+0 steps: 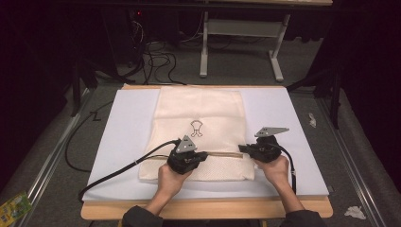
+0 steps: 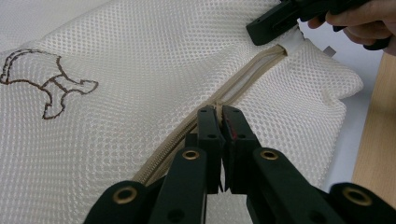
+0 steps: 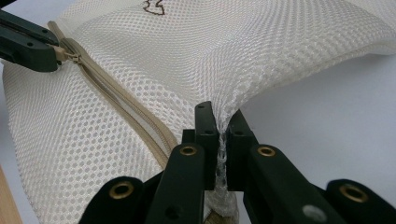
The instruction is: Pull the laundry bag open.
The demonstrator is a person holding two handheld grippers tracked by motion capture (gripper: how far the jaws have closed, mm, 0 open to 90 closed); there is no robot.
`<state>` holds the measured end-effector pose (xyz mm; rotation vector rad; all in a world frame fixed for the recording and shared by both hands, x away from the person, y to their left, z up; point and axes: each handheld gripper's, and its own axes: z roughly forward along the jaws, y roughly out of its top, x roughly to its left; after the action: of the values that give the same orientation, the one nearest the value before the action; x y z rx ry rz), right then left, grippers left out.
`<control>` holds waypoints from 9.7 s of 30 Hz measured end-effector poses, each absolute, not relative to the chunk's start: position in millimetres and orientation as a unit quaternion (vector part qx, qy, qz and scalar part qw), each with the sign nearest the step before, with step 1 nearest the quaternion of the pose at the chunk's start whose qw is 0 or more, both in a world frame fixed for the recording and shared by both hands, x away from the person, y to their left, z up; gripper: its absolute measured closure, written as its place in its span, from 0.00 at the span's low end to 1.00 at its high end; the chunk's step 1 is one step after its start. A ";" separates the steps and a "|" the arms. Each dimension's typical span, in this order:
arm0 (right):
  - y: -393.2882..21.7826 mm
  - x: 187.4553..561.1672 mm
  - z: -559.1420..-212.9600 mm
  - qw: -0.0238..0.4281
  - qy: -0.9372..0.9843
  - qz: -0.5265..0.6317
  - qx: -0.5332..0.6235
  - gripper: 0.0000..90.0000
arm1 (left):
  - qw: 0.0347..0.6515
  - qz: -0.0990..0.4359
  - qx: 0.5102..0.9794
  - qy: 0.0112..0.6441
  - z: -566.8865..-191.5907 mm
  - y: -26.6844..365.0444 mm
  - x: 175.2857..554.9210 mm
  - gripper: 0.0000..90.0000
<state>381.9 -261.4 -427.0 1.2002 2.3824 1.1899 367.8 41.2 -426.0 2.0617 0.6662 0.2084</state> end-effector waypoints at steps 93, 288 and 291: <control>-260.3 389.4 -425.2 0.131 0.804 0.398 0.421 0.98 | 0.479 0.104 0.818 0.303 -418.5 85.5 369.7 0.97; -297.9 396.2 -419.8 0.169 0.780 0.385 0.464 0.98 | 0.471 0.163 0.761 0.415 -421.4 194.9 379.9 0.97; -297.9 394.6 -420.1 0.168 0.780 0.385 0.465 0.98 | 0.470 0.161 0.763 0.414 -422.4 194.2 379.0 0.97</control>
<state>394.6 -297.9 -420.1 1.3214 2.2180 1.0942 379.0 194.2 -422.4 1.8684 1.0146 0.3943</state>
